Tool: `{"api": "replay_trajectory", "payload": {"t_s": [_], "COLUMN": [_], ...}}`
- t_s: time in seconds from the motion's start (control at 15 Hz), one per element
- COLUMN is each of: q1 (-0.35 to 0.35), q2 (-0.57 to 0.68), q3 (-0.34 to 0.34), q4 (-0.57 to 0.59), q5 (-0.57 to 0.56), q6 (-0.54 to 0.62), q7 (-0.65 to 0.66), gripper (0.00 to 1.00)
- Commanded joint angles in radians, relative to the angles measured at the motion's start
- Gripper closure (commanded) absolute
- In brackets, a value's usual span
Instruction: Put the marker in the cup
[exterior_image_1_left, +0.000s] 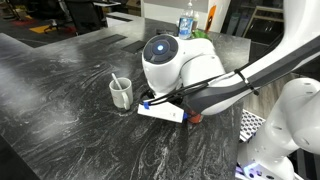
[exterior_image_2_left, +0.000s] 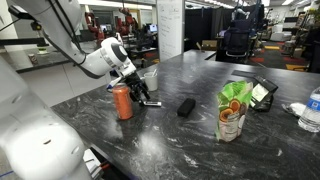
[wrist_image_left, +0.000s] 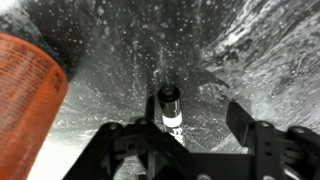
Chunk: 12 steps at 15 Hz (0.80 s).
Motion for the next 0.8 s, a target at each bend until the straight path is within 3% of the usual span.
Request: {"api": "replay_trajectory", "payload": {"t_s": [0.0,0.4,0.73], "q1": [0.016,0.023,0.038], "q2": [0.018,0.015,-0.009], "q3": [-0.024,-0.024,-0.042], "q4": [-0.005,0.001,0.010], "q5": [0.016,0.015,0.065], "q6": [0.013,-0.002,0.017], "q7": [-0.006,-0.008,-0.059], "gripper": [0.57,0.97,0.96]}}
